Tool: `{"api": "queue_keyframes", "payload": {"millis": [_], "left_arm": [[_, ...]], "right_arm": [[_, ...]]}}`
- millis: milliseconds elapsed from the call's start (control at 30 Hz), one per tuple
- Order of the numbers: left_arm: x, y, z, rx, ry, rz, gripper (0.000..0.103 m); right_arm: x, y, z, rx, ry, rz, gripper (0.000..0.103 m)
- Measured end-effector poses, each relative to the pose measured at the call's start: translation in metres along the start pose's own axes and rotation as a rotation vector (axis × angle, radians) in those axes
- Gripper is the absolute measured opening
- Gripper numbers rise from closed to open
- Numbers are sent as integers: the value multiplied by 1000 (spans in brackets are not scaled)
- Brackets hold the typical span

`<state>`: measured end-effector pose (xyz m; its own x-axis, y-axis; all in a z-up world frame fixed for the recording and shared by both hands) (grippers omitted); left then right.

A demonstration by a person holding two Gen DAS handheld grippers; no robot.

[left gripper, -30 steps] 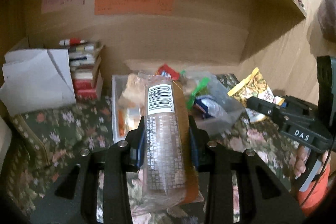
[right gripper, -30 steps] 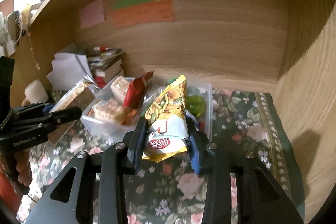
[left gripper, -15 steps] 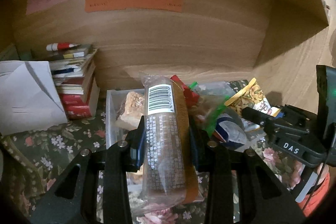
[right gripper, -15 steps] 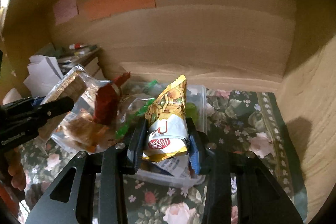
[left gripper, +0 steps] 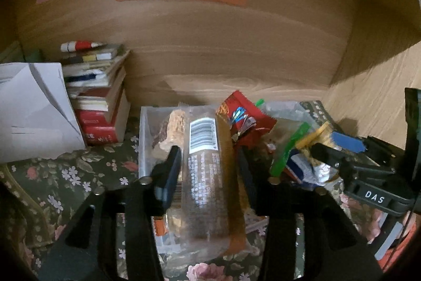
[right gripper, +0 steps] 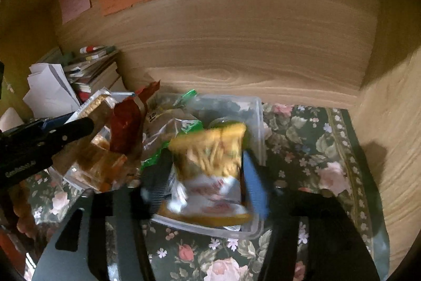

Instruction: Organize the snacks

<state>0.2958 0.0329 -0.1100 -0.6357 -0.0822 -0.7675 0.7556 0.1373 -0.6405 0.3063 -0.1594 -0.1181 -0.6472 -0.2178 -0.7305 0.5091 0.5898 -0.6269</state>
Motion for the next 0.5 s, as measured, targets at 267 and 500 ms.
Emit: {"api": "queue_keyframes", "payload": {"millis": [267, 500], "left_arm": [[-6, -51, -7, -5, -14, 108, 59], [-7, -126, -20, -22, -54, 261, 59]], "right_arm": [[-5, -37, -21, 39, -58, 98, 70], [-12, -96, -51, 18, -101, 231, 79]]}}
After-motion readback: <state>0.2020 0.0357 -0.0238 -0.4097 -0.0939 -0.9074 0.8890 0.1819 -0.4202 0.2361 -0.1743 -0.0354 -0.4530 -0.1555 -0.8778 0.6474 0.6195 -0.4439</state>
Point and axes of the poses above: each gripper's, at about its wrist camera, not at the fingertips, and y roughly the way its jaws point, z to its right, x to its underside, the point moved 3 cm from there along y, roughly the way its jaws point, and after that the axes turned 14 degrees about -x, right-handed, at the moved point
